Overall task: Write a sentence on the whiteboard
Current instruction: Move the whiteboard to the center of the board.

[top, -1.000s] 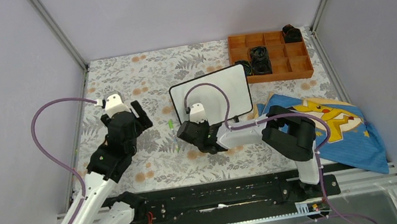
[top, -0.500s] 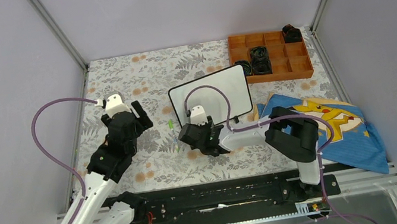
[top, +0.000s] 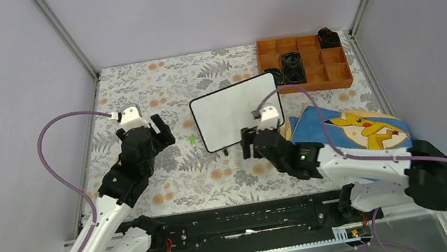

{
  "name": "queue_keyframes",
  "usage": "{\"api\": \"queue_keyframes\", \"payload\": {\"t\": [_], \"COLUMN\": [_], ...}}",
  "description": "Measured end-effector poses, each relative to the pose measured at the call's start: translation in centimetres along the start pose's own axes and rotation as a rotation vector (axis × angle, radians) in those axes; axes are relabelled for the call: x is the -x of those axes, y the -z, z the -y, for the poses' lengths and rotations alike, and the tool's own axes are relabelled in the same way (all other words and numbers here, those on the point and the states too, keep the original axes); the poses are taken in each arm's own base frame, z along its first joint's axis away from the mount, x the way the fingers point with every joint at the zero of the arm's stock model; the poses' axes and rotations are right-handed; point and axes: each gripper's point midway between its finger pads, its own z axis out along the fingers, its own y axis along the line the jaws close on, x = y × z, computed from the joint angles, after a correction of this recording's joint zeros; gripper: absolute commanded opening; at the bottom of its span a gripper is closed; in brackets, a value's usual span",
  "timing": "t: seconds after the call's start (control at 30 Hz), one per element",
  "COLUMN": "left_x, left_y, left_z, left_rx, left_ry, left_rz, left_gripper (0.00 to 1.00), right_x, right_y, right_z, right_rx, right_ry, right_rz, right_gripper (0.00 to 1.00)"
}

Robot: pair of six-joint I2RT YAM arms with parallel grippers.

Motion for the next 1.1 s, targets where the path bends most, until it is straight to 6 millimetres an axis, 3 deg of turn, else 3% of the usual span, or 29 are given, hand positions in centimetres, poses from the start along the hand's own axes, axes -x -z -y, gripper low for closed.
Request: {"api": "queue_keyframes", "payload": {"t": [0.2,0.3,0.47,0.77,0.93,1.1], "left_x": [-0.7,-0.8,-1.9,-10.6,-14.1,-17.0], "left_y": [0.7,1.2,1.0,3.5,2.7,0.8], "left_z": [2.6,4.4,7.6,12.8,13.5,13.2], "left_rx": [-0.171,-0.266,-0.367,-0.452,-0.392,-0.285], "left_ry": [0.04,0.064,0.07,0.002,-0.027,-0.078], "left_rz": [-0.006,-0.027,-0.142,-0.376,-0.439,-0.47], "left_gripper": [0.85,0.82,0.79,0.74,0.73,0.72], "right_x": [-0.3,-0.5,0.0,1.1,3.5,4.6], "right_y": [0.4,0.5,0.3,0.4,0.5,-0.5], "right_z": [8.7,11.6,12.0,14.6,17.2,19.6], "right_rx": [-0.128,-0.172,-0.178,-0.241,-0.319,-0.388], "right_ry": [-0.138,-0.195,-0.213,-0.264,-0.349,-0.434], "right_rz": [0.052,0.056,0.063,0.083,0.119,0.115], "right_gripper": [0.78,0.77,0.78,0.76,0.69,0.67]}}
